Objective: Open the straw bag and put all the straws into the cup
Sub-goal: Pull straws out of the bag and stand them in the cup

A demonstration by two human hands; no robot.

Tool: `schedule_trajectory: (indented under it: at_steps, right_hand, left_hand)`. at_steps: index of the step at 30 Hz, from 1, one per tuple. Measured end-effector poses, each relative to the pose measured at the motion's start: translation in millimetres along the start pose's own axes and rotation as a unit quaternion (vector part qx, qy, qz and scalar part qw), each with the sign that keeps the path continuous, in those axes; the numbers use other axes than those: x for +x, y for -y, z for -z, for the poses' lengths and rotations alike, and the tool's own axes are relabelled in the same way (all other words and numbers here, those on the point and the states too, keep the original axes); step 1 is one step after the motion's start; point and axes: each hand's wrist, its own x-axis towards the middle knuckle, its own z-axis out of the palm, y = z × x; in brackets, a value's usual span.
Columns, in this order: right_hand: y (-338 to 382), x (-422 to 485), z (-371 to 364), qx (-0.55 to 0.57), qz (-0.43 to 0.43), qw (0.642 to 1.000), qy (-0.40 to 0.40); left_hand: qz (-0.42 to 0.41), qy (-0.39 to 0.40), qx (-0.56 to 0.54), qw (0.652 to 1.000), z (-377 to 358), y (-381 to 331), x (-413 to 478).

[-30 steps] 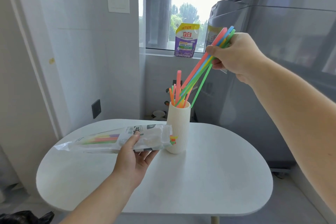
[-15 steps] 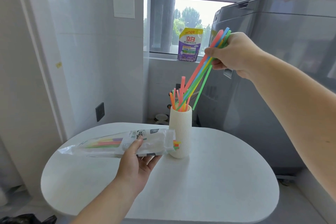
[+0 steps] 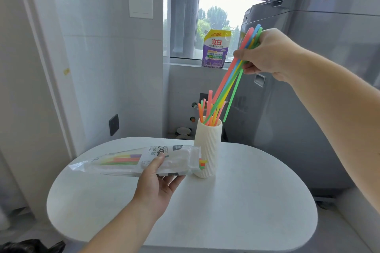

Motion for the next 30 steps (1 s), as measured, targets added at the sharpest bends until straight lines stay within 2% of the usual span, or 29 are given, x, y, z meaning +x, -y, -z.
schedule_trajectory:
  at_steps: [19, 30]
  right_hand:
    - [-10, 10, -17, 0.020, -0.030, 0.999, 0.038]
    - [-34, 11, -43, -0.012, -0.068, 0.995, 0.076]
  left_hand:
    - [-0.002, 0.006, 0.001, 1.000, 4, 0, 5]
    - [0.006, 0.005, 0.006, 1.000, 2, 2, 4]
